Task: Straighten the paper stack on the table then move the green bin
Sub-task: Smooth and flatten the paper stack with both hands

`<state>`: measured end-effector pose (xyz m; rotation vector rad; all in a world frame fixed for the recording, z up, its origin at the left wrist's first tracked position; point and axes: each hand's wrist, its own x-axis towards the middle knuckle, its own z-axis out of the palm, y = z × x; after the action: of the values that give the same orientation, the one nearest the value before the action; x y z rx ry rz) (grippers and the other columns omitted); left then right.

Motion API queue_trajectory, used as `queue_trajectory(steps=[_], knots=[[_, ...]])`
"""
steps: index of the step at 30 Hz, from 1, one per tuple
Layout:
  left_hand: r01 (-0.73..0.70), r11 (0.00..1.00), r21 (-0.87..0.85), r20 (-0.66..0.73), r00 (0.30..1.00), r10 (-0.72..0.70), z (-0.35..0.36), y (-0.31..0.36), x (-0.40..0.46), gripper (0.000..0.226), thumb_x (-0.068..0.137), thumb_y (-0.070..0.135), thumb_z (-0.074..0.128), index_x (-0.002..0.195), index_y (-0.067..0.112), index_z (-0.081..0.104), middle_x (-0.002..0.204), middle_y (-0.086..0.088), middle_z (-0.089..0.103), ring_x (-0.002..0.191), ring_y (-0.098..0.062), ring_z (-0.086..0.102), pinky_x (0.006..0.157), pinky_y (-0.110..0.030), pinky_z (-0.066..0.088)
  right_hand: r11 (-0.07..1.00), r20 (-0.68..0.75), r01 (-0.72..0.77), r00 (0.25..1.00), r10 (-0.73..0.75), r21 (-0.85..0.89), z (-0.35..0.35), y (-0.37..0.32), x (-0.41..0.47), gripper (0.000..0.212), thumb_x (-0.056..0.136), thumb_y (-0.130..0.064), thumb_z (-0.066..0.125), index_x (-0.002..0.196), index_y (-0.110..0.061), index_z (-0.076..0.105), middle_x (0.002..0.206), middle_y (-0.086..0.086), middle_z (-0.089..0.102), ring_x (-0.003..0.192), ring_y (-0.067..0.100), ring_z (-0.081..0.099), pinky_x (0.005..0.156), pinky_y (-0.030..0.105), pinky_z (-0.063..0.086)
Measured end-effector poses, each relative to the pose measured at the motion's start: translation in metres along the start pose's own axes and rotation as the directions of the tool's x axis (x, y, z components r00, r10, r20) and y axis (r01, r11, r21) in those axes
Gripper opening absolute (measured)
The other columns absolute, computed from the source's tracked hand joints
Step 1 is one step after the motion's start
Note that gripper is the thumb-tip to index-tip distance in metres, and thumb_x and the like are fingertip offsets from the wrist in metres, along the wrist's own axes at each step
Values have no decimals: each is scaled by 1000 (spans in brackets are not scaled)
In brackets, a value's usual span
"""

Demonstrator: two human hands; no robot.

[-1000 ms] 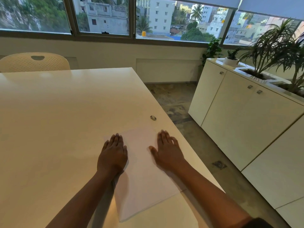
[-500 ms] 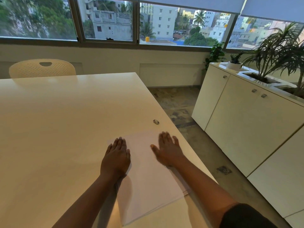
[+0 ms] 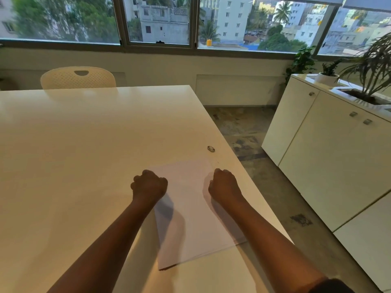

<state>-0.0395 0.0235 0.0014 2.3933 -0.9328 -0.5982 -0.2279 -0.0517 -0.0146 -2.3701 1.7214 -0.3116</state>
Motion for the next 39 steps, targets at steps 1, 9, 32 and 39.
queue_trajectory(steps=[1, 9, 32, 39], knots=[[8, 1000, -12, -4, 1000, -8, 2, 2, 0, 34, 84, 14, 54, 112, -5, 51, 119, -27, 55, 113, -42, 51, 98, -41, 42, 1000, 15, -15, 1000, 15, -10, 1, -3, -1, 25, 94, -15, 50, 114, -1, 55, 114, 17, 61, 106, 30, 58, 90, 34, 47], [85, 996, 2, -26, 996, -85, -8, -7, 4, 38, 81, 14, 55, 112, -8, 55, 115, -27, 58, 108, -45, 54, 90, -47, 47, 999, 81, -16, 997, 14, 31, 8, -27, -14, 27, 93, -9, 50, 120, -1, 50, 121, 17, 56, 111, 29, 56, 95, 33, 45], [-638, 663, 393, 85, 743, 664, 69, -4, 15, 56, 103, 30, 19, 154, 8, 25, 163, -7, 22, 151, -16, 16, 121, -31, 12, 983, 155, 127, 982, -106, -133, 26, 69, -11, 77, 95, -61, 7, 152, -10, -4, 162, 7, -5, 149, 17, -8, 120, 39, 0], [-646, 686, 334, 84, 745, 662, 69, -6, 17, 55, 105, 31, 24, 155, 10, 22, 164, -5, 19, 152, -14, 12, 123, -31, 10, 980, 152, 189, 972, -177, -68, 23, 12, 34, 83, 92, -66, 4, 152, -8, -1, 162, 10, -5, 149, 20, -7, 120, 41, -1]])
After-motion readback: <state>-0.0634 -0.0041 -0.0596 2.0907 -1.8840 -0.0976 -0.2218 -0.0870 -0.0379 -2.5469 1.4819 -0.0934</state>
